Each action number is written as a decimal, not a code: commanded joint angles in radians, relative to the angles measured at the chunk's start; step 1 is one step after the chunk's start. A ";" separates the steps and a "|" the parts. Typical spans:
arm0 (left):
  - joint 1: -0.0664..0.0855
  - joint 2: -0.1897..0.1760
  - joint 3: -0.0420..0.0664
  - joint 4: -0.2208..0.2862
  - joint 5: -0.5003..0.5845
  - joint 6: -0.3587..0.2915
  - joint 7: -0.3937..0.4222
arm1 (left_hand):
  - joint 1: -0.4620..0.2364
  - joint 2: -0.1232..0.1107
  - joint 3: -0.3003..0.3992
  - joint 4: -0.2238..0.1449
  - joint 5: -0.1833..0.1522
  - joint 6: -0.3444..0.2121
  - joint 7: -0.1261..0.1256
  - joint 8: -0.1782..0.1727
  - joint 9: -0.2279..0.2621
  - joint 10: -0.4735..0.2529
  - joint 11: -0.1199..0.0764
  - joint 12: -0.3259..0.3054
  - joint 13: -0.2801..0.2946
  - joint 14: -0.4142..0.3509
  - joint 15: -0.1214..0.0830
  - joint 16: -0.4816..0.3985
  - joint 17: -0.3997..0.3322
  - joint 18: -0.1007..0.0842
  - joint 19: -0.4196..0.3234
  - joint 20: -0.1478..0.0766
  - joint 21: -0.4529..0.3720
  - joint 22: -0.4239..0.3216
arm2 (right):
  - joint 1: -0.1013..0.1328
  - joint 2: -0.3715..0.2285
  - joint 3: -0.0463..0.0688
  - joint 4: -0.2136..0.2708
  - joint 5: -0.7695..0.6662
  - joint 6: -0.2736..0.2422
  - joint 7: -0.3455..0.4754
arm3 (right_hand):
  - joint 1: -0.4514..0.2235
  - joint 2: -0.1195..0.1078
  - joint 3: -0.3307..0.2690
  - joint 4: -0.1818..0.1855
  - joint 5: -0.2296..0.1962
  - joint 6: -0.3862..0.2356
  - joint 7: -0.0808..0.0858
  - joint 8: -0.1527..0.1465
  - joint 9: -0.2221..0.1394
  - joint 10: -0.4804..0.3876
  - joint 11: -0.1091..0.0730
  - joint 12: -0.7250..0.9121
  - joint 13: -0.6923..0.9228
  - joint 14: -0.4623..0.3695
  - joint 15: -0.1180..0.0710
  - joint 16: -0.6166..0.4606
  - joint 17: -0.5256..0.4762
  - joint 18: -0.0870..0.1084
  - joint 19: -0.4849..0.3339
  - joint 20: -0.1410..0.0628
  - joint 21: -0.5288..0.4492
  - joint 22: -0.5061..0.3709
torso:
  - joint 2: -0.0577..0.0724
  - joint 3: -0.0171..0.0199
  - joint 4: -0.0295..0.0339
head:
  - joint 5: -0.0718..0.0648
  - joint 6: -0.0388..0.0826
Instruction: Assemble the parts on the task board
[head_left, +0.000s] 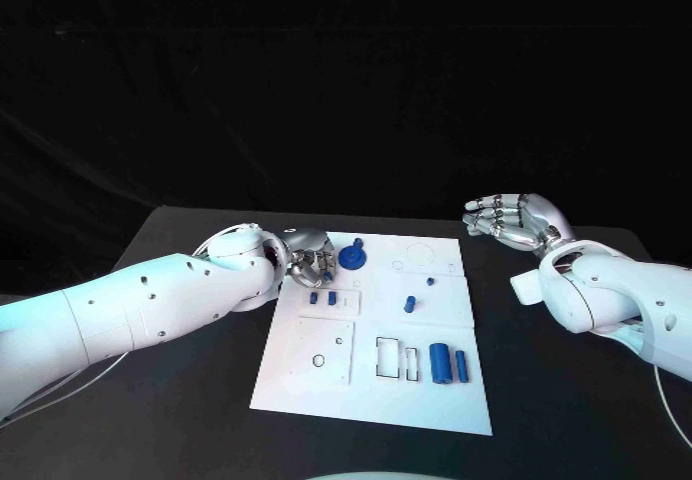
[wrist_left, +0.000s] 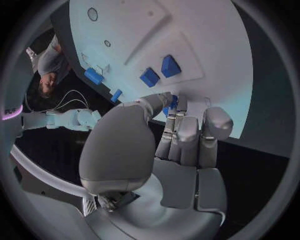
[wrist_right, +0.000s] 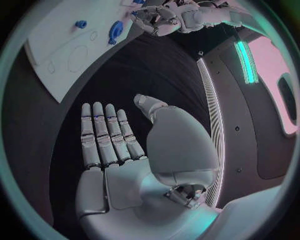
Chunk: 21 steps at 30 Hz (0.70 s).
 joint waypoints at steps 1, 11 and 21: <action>0.001 0.003 0.000 0.001 -0.003 0.019 -0.002 | -0.004 0.001 -0.006 0.002 -0.004 0.006 0.001 -0.006 -0.001 0.008 0.001 -0.005 0.001 -0.002 0.000 -0.003 -0.001 -0.018 -0.001 -0.002 -0.002 -0.001 | -0.001 0.001 0.000 0.000 -0.003 0.015 0.011 | -0.008 0.004 -0.003 0.002 0.002 0.009 0.076 0.003 -0.001 0.007 -0.002 0.003 -0.001 0.009 0.000 -0.004 -0.001 0.006 0.008 -0.001 -0.006 -0.001 | 0.000 -0.0001 -0.0001 | 0.000 0.000; 0.001 0.004 0.000 0.000 -0.004 0.009 -0.002 | -0.003 0.004 -0.006 0.002 -0.003 0.007 0.001 -0.007 -0.002 0.009 0.001 -0.008 0.001 -0.003 0.000 -0.004 -0.004 -0.018 -0.002 -0.002 -0.003 -0.002 | -0.001 0.000 0.000 0.000 -0.003 0.015 0.012 | -0.008 0.004 -0.003 0.002 0.002 0.009 0.076 0.003 -0.001 0.007 -0.002 0.003 -0.001 0.009 0.000 -0.004 -0.001 0.006 0.008 -0.001 -0.006 -0.001 | 0.001 0.0000 0.0000 | -0.001 0.002; 0.001 0.005 0.000 -0.004 -0.003 0.005 -0.002 | -0.004 -0.001 -0.009 0.002 -0.003 -0.012 0.007 -0.029 -0.009 -0.001 0.008 -0.035 -0.002 -0.010 0.005 -0.007 -0.011 -0.014 -0.016 0.001 -0.018 -0.027 | -0.001 0.001 0.000 0.000 -0.003 0.015 0.011 | -0.008 0.004 -0.003 0.002 0.002 0.009 0.076 0.003 -0.001 0.007 -0.002 0.003 -0.001 0.009 0.000 -0.004 -0.001 0.006 0.008 -0.001 -0.006 -0.001 | 0.000 -0.0001 0.0007 | -0.002 0.002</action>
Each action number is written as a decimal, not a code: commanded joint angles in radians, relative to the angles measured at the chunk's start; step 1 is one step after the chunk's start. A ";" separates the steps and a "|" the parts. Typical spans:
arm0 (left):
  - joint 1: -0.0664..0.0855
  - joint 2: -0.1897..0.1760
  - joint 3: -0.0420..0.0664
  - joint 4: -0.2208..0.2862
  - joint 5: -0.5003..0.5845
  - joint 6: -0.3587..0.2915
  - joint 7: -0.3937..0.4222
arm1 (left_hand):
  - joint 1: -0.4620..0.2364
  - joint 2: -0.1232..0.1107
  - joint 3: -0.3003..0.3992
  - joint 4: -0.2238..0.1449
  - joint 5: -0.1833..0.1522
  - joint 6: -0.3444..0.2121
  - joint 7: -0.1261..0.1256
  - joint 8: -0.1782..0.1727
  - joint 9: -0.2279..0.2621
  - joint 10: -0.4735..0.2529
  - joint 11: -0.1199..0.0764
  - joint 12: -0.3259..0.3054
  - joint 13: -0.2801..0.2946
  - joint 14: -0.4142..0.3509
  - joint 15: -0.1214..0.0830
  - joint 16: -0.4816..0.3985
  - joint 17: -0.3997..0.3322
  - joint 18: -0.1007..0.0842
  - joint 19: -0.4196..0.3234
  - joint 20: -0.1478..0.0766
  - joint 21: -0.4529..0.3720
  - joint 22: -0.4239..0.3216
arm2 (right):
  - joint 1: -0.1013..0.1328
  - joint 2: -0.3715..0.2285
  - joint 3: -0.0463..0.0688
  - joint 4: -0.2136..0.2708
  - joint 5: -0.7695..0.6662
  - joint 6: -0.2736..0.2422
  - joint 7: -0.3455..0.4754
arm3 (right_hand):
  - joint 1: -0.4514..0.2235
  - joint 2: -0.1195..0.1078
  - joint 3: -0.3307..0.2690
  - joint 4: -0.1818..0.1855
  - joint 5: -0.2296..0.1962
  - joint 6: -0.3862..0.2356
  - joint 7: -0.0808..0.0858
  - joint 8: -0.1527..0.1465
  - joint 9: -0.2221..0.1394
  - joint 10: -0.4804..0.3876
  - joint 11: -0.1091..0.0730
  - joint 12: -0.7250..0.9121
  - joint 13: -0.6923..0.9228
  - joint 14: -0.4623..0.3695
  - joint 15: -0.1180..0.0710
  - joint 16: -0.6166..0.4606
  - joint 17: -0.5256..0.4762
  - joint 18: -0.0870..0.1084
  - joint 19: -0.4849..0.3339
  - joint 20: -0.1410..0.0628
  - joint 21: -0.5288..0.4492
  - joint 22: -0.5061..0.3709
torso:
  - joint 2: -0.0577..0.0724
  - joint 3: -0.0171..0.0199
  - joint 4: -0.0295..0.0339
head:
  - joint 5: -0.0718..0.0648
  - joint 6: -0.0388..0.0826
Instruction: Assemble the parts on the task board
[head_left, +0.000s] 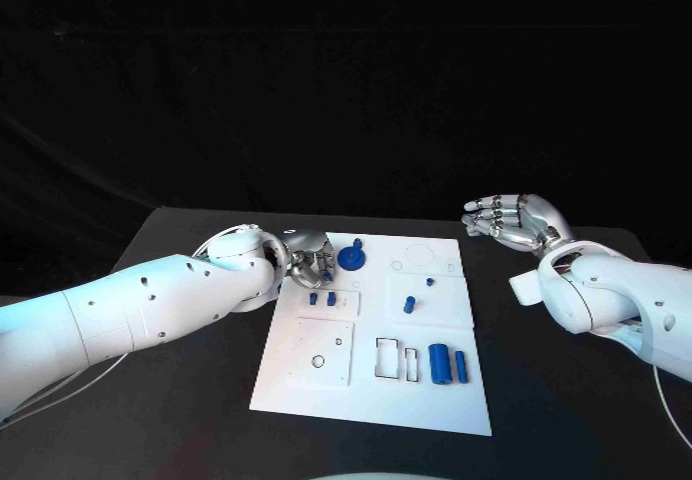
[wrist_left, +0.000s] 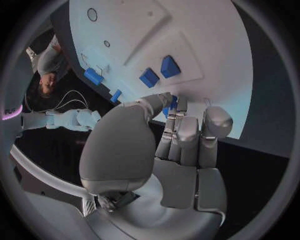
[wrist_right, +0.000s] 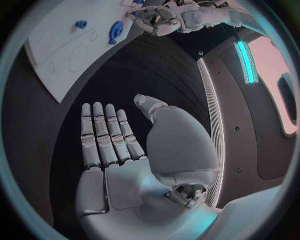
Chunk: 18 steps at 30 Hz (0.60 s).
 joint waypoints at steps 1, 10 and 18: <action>0.001 0.003 0.000 0.000 -0.002 0.003 0.001 | -0.004 -0.001 -0.007 -0.001 -0.003 -0.008 0.002 -0.008 -0.002 -0.001 0.008 -0.008 -0.002 -0.007 0.002 -0.007 -0.005 -0.014 -0.005 0.002 -0.006 -0.004 | -0.001 0.001 0.000 0.000 -0.003 0.015 0.011 | -0.008 0.004 -0.003 0.002 0.002 0.009 0.076 0.003 -0.001 0.007 -0.002 0.003 -0.001 0.009 0.000 -0.004 -0.001 0.006 0.008 -0.001 -0.006 -0.001 | -0.001 0.0000 0.0004 | 0.000 0.000; 0.001 0.007 -0.001 -0.004 -0.002 0.012 0.003 | -0.012 -0.012 -0.015 0.002 -0.003 -0.011 0.002 -0.017 -0.005 -0.010 0.012 -0.027 -0.003 -0.018 0.005 -0.016 -0.028 -0.010 -0.017 0.004 -0.019 -0.026 | -0.001 0.001 0.000 0.000 -0.002 0.016 0.011 | -0.008 0.004 -0.003 0.002 0.002 0.009 0.076 0.003 -0.001 0.007 -0.002 0.003 -0.001 0.009 0.000 -0.004 -0.001 0.006 0.008 -0.001 -0.006 -0.001 | 0.001 -0.0008 -0.0007 | -0.001 0.000; 0.001 0.007 -0.002 -0.005 -0.002 0.016 -0.001 | -0.014 -0.015 -0.018 0.003 -0.003 -0.011 0.002 -0.019 -0.005 -0.012 0.013 -0.033 -0.004 -0.022 0.006 -0.018 -0.036 -0.009 -0.021 0.004 -0.023 -0.032 | -0.001 0.001 0.000 0.000 -0.002 0.016 0.011 | -0.008 0.004 -0.003 0.002 0.002 0.009 0.076 0.003 -0.001 0.007 -0.002 0.003 -0.001 0.009 0.000 -0.004 -0.001 0.006 0.008 -0.001 -0.006 -0.001 | 0.001 0.0000 0.0004 | -0.001 -0.001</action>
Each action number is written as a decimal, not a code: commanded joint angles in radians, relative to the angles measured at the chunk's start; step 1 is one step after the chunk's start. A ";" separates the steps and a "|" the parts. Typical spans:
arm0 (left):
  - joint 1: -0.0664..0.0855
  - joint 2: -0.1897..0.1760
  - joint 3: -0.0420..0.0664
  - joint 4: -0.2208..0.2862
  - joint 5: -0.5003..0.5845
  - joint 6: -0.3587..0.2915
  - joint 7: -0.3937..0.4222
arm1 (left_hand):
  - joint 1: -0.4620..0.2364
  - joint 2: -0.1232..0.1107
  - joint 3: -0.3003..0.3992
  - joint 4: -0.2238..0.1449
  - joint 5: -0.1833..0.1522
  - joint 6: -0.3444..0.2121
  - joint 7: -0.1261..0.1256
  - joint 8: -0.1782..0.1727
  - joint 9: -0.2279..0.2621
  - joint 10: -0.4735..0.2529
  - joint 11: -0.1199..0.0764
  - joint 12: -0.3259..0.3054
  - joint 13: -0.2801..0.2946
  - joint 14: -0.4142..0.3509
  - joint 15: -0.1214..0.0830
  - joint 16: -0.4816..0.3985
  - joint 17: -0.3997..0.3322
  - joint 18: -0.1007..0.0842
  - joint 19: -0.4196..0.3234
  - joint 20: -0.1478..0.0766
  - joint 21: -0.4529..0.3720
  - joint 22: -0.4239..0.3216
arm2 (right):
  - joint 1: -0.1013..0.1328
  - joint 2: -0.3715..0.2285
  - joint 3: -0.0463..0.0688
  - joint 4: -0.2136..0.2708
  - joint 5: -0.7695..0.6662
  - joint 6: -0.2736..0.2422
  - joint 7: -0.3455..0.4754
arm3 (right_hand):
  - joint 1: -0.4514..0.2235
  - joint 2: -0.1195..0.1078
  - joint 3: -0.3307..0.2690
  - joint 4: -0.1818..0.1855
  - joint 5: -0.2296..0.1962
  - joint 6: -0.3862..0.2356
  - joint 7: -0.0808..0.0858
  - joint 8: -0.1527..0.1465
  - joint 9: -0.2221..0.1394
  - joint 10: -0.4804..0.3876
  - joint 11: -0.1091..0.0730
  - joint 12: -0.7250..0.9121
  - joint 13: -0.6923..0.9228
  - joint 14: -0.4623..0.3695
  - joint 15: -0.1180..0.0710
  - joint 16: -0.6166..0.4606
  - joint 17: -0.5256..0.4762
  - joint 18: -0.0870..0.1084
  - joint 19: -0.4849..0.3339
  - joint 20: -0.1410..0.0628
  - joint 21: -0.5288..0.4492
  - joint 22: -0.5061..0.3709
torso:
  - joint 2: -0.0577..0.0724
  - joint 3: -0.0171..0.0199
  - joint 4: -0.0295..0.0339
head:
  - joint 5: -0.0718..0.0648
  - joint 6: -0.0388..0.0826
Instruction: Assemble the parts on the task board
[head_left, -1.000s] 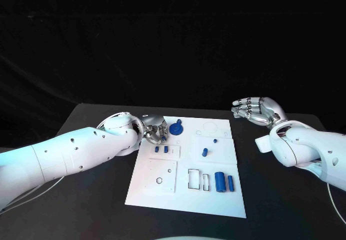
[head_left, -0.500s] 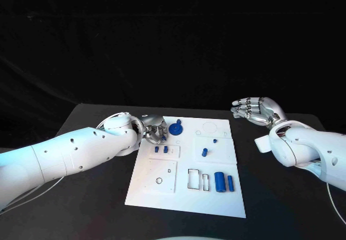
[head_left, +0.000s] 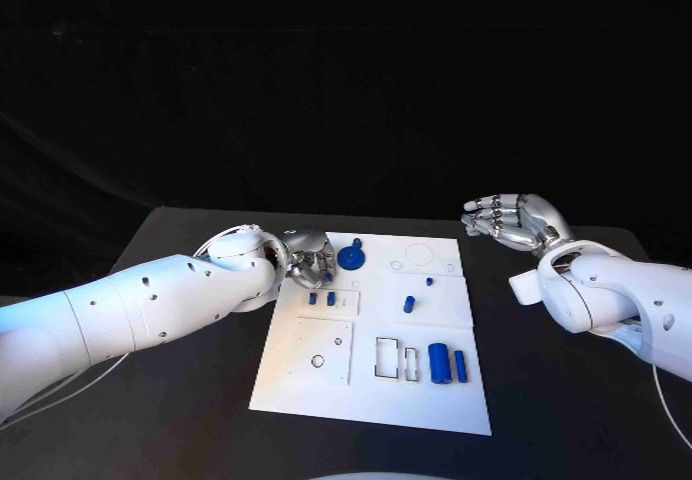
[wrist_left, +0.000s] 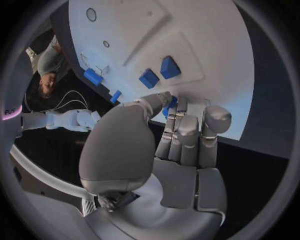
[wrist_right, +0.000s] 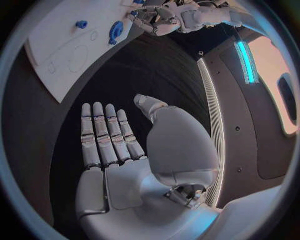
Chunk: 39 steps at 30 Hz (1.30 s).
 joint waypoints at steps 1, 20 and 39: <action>0.001 0.002 0.000 0.001 -0.002 0.012 -0.001 | -0.007 -0.007 -0.005 0.002 -0.003 -0.007 -0.001 -0.005 -0.002 -0.005 0.006 -0.005 -0.001 -0.007 -0.001 -0.005 0.000 -0.009 -0.010 0.001 -0.004 -0.002 | -0.001 0.001 0.000 0.000 -0.003 0.015 0.011 | -0.008 0.004 -0.003 0.002 0.002 0.009 0.076 0.003 -0.001 0.007 -0.002 0.003 -0.001 0.009 0.000 -0.004 -0.001 0.006 0.008 -0.001 -0.006 -0.001 | 0.000 0.0001 0.0011 | 0.000 -0.001; 0.000 -0.002 0.000 0.004 -0.003 -0.013 -0.008 | -0.005 -0.011 -0.009 0.003 -0.002 -0.002 0.004 -0.013 -0.003 -0.032 0.015 -0.036 -0.004 -0.029 0.006 -0.023 -0.046 -0.002 -0.029 0.000 -0.026 -0.036 | -0.001 0.001 0.000 0.000 -0.002 0.016 0.011 | -0.008 0.004 -0.003 0.002 0.002 0.009 0.076 0.003 -0.001 0.007 -0.002 0.003 -0.001 0.009 0.000 -0.004 -0.001 0.006 0.008 -0.001 -0.006 -0.001 | 0.000 -0.0003 0.0012 | -0.002 -0.001; 0.000 -0.004 0.000 0.008 -0.003 -0.014 -0.009 | -0.003 -0.013 -0.010 0.002 -0.002 -0.007 0.004 -0.019 -0.005 -0.040 0.017 -0.045 -0.004 -0.032 0.008 -0.027 -0.054 -0.001 -0.033 0.001 -0.030 -0.042 | -0.001 0.001 0.000 0.000 -0.002 0.016 0.011 | -0.008 0.004 -0.003 0.002 0.002 0.009 0.076 0.003 -0.001 0.007 -0.002 0.003 -0.001 0.009 0.000 -0.004 -0.001 0.006 0.008 -0.001 -0.006 -0.001 | 0.000 -0.0001 0.0010 | 0.000 -0.003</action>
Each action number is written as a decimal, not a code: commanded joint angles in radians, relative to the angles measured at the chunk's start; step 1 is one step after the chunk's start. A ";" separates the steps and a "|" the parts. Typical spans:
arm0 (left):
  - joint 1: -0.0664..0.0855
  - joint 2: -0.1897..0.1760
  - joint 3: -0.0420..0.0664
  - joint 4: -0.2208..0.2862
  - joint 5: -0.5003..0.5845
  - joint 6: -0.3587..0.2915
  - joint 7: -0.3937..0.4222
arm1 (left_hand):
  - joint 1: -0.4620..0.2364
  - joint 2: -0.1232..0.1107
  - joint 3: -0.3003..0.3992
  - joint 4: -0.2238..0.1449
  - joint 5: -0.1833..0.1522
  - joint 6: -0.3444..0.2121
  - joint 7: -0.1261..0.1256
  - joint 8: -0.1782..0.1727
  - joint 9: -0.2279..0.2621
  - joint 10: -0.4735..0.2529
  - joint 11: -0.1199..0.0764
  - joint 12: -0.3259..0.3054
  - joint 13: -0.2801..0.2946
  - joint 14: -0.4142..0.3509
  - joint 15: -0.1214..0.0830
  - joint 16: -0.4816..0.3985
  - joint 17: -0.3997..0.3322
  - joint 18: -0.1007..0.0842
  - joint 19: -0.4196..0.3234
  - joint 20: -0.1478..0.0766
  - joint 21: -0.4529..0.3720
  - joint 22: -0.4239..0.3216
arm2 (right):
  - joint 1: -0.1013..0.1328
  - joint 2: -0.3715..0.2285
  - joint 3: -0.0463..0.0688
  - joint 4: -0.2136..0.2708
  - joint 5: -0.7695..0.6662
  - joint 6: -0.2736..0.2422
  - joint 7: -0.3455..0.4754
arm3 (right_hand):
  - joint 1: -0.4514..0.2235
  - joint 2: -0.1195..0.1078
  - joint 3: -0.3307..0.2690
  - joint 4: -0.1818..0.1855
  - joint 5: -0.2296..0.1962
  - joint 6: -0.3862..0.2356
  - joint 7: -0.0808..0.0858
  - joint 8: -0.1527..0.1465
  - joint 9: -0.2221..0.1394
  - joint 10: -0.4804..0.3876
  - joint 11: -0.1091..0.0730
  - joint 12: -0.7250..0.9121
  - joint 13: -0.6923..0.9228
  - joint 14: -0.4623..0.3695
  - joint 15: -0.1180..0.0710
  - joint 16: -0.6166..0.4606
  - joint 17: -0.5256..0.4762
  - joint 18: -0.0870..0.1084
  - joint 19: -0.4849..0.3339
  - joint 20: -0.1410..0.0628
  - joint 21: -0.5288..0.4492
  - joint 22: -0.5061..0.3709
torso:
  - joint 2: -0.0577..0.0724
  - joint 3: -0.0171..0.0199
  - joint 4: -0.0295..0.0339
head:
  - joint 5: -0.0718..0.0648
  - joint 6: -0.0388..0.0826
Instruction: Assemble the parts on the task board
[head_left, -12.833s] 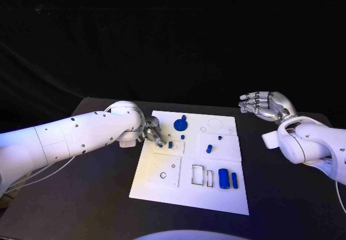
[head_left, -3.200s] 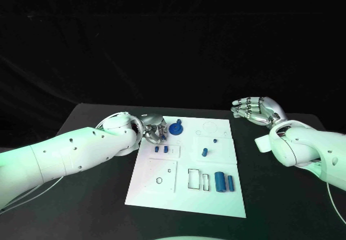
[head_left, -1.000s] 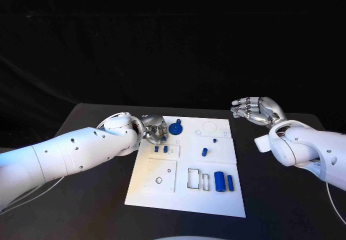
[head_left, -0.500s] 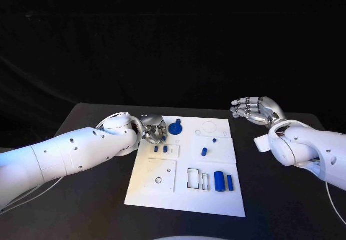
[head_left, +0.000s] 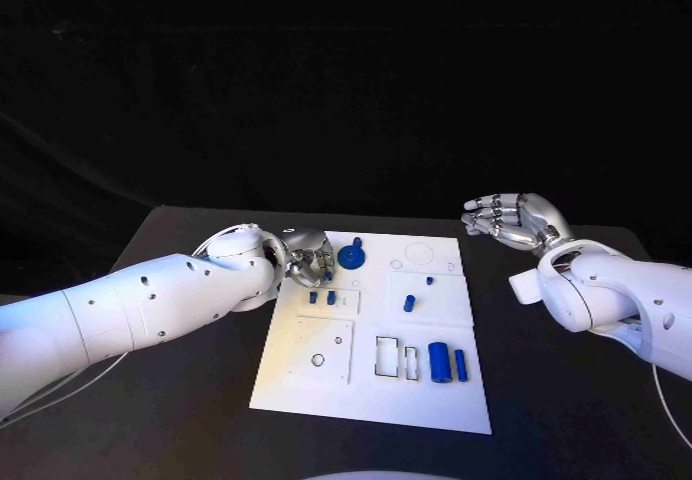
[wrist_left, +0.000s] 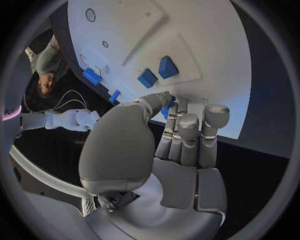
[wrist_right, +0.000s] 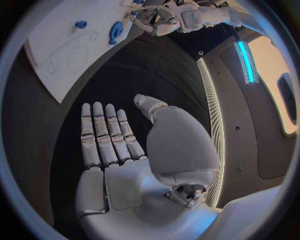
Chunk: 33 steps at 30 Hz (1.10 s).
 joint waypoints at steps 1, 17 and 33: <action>0.000 0.000 0.000 0.004 -0.003 -0.005 0.000 | 0.001 -0.009 -0.008 0.000 -0.002 -0.003 0.001 -0.005 -0.001 -0.006 0.001 -0.007 -0.001 -0.009 -0.001 -0.003 -0.001 -0.002 -0.008 0.001 -0.003 -0.001 | -0.001 0.000 0.000 0.000 -0.003 0.015 0.011 | -0.008 0.004 -0.003 0.002 0.002 0.009 0.076 0.003 -0.001 0.007 -0.002 0.003 -0.001 0.009 0.000 -0.004 -0.001 0.006 0.008 -0.001 -0.006 -0.001 | 0.000 0.0000 0.0001 | 0.000 0.000; 0.000 -0.003 0.000 0.007 -0.002 0.007 -0.002 | 0.002 -0.017 -0.013 -0.002 -0.003 -0.013 0.004 -0.016 -0.004 -0.019 0.005 -0.021 -0.001 -0.014 0.002 -0.009 -0.014 0.001 -0.016 0.003 -0.014 -0.017 | -0.002 0.001 0.000 -0.001 -0.003 0.016 0.011 | -0.008 0.004 -0.003 0.002 0.002 0.009 0.076 0.003 -0.001 0.007 -0.002 0.003 -0.001 0.009 0.000 -0.004 -0.001 0.006 0.008 -0.001 -0.006 -0.001 | 0.000 -0.0007 0.0005 | 0.000 -0.002; -0.001 -0.009 0.000 0.012 -0.002 0.001 0.000 | 0.004 -0.021 -0.018 -0.004 -0.004 -0.018 0.003 -0.023 -0.006 -0.026 0.006 -0.029 0.000 -0.018 0.004 -0.012 -0.022 0.002 -0.019 0.003 -0.019 -0.024 | -0.004 0.001 0.000 -0.001 -0.003 0.016 0.012 | -0.008 0.004 -0.003 0.002 0.002 0.009 0.076 0.003 -0.001 0.007 -0.002 0.003 -0.001 0.009 0.000 -0.004 -0.001 0.006 0.008 -0.001 -0.006 -0.001 | 0.000 -0.0011 0.0006 | 0.002 -0.001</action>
